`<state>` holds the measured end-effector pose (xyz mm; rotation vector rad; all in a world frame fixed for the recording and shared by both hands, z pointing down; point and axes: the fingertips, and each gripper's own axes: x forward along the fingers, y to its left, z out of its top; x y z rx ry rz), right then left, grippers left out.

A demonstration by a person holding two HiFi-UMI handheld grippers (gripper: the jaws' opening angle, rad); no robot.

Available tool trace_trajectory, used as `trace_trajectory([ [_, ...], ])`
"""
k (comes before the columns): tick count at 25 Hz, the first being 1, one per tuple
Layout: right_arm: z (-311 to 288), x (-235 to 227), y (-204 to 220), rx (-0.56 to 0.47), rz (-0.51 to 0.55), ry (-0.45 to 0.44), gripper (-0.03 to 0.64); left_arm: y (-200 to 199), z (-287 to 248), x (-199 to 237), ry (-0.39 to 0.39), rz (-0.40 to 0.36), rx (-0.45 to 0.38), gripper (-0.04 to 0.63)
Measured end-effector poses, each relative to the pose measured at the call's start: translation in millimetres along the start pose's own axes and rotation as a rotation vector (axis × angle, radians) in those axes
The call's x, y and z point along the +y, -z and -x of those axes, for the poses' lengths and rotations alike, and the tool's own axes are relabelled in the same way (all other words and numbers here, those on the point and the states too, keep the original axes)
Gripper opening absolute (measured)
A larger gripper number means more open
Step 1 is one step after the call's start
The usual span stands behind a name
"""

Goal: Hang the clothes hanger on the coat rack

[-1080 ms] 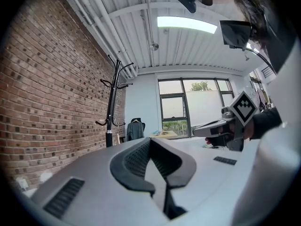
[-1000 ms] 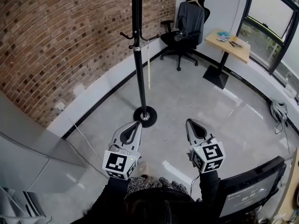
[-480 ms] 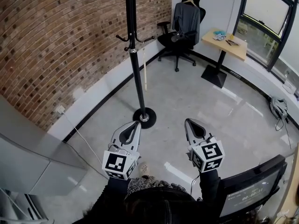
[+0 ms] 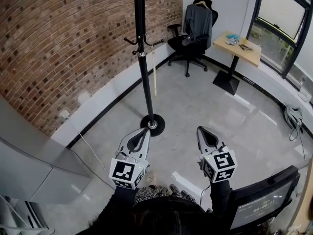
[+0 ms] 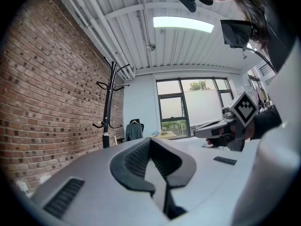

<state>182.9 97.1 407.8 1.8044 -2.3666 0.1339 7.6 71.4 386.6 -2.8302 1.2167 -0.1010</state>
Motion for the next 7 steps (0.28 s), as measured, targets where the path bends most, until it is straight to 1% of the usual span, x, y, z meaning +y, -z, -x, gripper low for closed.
trace_trajectory([
  [7,-4.9,-5.3,-2.5,0.005,-0.003,-0.003,0.008,0.1,-5.6,1.3,-0.004,0.005,0.008,0.008],
])
